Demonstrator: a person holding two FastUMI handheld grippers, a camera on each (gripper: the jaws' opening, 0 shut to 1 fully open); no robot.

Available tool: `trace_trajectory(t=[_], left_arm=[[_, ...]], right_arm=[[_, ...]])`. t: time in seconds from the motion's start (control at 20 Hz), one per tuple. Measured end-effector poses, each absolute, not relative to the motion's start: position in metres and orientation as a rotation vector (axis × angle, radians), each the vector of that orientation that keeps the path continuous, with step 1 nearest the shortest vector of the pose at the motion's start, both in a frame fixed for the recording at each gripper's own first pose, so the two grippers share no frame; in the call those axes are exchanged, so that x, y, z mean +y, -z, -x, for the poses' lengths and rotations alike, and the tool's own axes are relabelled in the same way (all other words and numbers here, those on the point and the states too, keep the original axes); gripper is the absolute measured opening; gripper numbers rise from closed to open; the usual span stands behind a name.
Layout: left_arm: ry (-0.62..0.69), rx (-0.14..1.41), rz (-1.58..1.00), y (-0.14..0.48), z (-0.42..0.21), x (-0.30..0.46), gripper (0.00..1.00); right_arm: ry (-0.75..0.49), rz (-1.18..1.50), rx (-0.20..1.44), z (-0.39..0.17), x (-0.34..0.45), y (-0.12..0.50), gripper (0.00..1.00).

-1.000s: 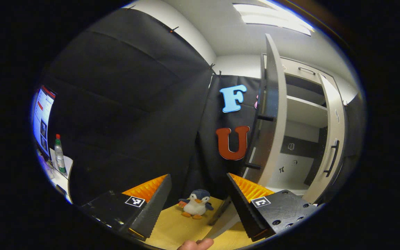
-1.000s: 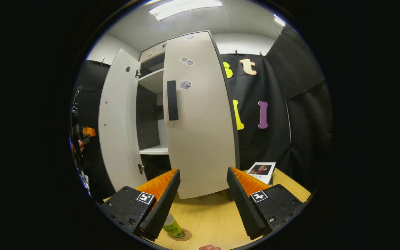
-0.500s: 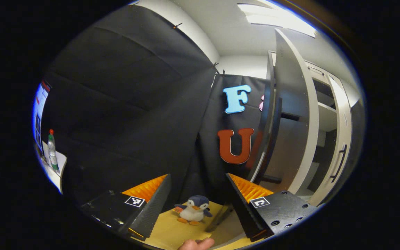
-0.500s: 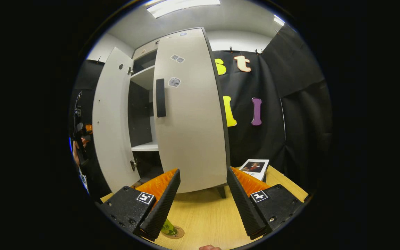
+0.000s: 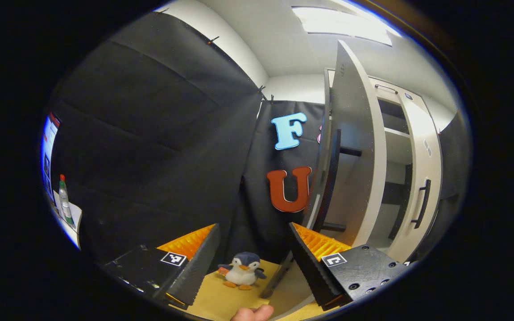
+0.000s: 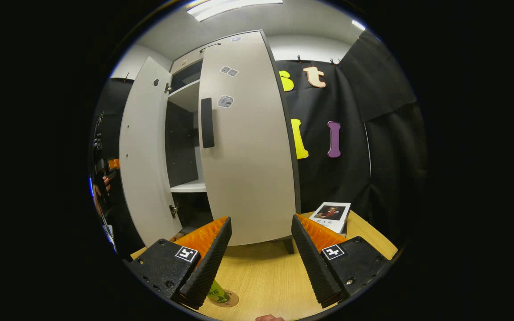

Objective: Grasp the bottle in the cabinet with the left hand and place it on the coaster, then close the right door with the right hand and the left door with the left hand.

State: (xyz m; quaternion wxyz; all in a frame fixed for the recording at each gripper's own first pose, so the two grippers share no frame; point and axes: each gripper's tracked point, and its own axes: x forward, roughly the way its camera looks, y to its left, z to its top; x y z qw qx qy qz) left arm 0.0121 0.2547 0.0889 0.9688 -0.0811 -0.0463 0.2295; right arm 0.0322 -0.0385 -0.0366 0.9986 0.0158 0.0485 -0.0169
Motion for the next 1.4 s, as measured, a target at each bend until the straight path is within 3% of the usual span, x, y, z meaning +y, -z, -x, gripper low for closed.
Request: trace_trajectory(t=[0.1, 0.15, 0.2, 0.45, 0.55, 0.6, 0.65, 0.8, 0.85, 0.95, 1.2, 1.3, 1.4], left_arm=[[-0.408, -0.094, 0.202, -0.085, -0.018, 0.233, 0.94], [-0.379, -0.091, 0.220, -0.083, -0.022, 0.221, 0.99], [-0.350, -0.089, 0.235, -0.082, -0.026, 0.209, 0.94], [-0.173, -0.064, 0.289, -0.074, -0.057, 0.153, 0.94], [-0.131, -0.068, 0.297, -0.075, -0.064, 0.138, 0.99], [-0.121, -0.071, 0.290, -0.077, -0.066, 0.136, 0.95], [-0.114, -0.071, 0.280, -0.078, -0.067, 0.135, 1.00], [-0.093, -0.082, 0.253, -0.083, -0.066, 0.131, 1.00], [-0.089, -0.085, 0.242, -0.086, -0.067, 0.128, 0.95], [-0.095, -0.086, 0.211, -0.087, -0.065, 0.125, 1.00], [-0.152, -0.054, 0.133, -0.054, -0.047, 0.116, 1.00], [-0.172, -0.027, 0.064, -0.035, -0.037, 0.105, 0.95], [-0.136, 0.003, 0.001, -0.019, -0.034, 0.082, 0.95]], right_arm=[[0.038, -0.022, 0.095, -0.033, -0.040, 0.033, 0.83], [0.043, -0.019, 0.092, -0.033, -0.041, 0.032, 0.83], [0.050, -0.016, 0.090, -0.033, -0.043, 0.031, 0.83], [0.093, 0.009, 0.084, -0.024, -0.053, 0.028, 0.83], [0.120, 0.008, 0.074, -0.018, -0.060, 0.028, 0.83], [0.137, 0.005, 0.070, -0.016, -0.065, 0.027, 0.83], [0.151, 0.003, 0.066, -0.014, -0.069, 0.027, 0.83], [0.175, 0.001, 0.070, -0.010, -0.074, 0.029, 0.83], [0.176, -0.002, 0.074, -0.010, -0.074, 0.030, 0.83], [0.169, -0.002, 0.075, -0.013, -0.071, 0.031, 0.83], [0.145, 0.024, 0.055, -0.025, -0.058, 0.026, 0.83], [0.120, 0.021, 0.057, -0.028, -0.050, 0.028, 0.83], [0.103, 0.022, 0.068, -0.029, -0.044, 0.032, 0.83]])
